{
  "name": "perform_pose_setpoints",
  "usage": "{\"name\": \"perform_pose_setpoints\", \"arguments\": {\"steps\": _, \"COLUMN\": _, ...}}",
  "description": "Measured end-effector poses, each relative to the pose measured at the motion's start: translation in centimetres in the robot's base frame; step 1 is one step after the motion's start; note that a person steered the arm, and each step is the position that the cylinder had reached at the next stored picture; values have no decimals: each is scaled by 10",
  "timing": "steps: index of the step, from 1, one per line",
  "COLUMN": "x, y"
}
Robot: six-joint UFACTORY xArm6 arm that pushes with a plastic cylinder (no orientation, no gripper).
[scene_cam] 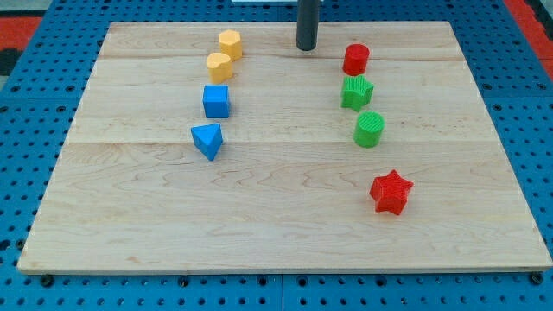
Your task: Separate red star and green circle from vertical line
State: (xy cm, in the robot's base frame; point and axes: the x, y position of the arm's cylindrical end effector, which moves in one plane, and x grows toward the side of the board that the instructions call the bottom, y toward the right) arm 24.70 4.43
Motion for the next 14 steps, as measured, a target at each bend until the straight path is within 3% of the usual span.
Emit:
{"name": "perform_pose_setpoints", "arguments": {"steps": 4, "x": 2, "y": -1}}
{"name": "perform_pose_setpoints", "arguments": {"steps": 6, "x": 30, "y": 22}}
{"name": "perform_pose_setpoints", "arguments": {"steps": 10, "x": 190, "y": 38}}
{"name": "perform_pose_setpoints", "arguments": {"steps": 14, "x": 259, "y": 56}}
